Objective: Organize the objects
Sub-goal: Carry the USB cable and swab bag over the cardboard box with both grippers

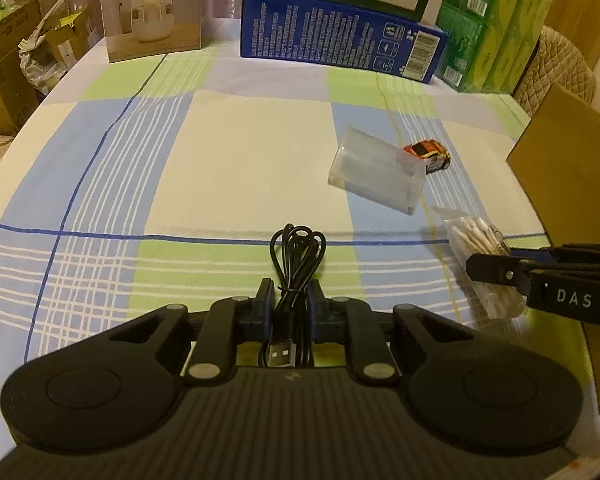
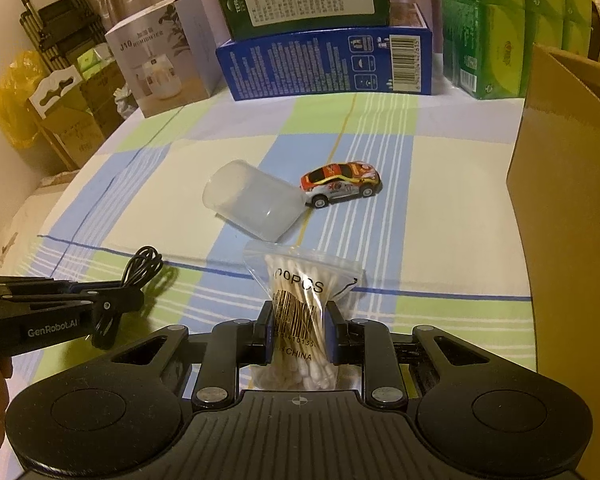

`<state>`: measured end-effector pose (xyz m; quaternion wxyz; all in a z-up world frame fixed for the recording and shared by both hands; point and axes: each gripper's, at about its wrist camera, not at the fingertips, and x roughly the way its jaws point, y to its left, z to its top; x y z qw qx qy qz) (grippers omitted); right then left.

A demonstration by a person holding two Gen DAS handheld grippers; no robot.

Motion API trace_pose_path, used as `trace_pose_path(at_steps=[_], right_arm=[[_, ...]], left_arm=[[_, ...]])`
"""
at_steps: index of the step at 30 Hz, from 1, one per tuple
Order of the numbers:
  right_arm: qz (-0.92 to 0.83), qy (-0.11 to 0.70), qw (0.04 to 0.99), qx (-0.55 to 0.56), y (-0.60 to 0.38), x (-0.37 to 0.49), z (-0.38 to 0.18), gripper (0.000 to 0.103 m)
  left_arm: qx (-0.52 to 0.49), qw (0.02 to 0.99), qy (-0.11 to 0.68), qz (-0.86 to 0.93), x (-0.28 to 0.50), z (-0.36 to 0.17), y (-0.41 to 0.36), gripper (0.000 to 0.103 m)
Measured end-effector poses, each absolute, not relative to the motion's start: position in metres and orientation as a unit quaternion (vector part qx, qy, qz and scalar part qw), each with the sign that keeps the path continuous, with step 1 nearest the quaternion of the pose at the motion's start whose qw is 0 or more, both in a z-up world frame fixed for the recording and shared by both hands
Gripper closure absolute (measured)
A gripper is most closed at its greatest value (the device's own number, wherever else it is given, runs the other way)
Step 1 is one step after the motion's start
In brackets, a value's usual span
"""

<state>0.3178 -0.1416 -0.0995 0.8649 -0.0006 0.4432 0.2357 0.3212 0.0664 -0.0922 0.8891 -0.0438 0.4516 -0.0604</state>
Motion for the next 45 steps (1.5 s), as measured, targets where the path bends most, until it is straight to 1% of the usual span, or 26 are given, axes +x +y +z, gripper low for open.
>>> trace_pose_path(at_steps=[13,20,27,32,39,45], right_arm=[[0.224,0.427,0.876,0.020,-0.152,0.315,-0.083,0.082],[0.213,0.414,0.884,0.047,-0.162,0.295,-0.067,0.082],[0.199,0.395,0.894,0.064,-0.180,0.246,-0.047,0.082],[0.199,0.387,0.898,0.057,-0.191,0.208,-0.028,0.082],[0.202,0.367,0.906,0.057,-0.213,0.154,0.014,0.082],[0.207,0.348,0.913,0.056,-0.226,0.112,0.041,0.082]], left_arm=[[-0.062,0.894,0.437,-0.079,0.316,-0.078,0.056,0.090],[-0.069,0.899,0.421,-0.102,0.296,-0.062,0.044,0.090],[-0.069,0.902,0.411,-0.117,0.260,-0.045,0.030,0.090],[-0.092,0.903,0.405,-0.114,0.218,-0.028,0.023,0.090],[-0.122,0.905,0.393,-0.105,0.158,0.005,0.005,0.090],[-0.114,0.912,0.378,-0.110,0.116,0.037,-0.017,0.090]])
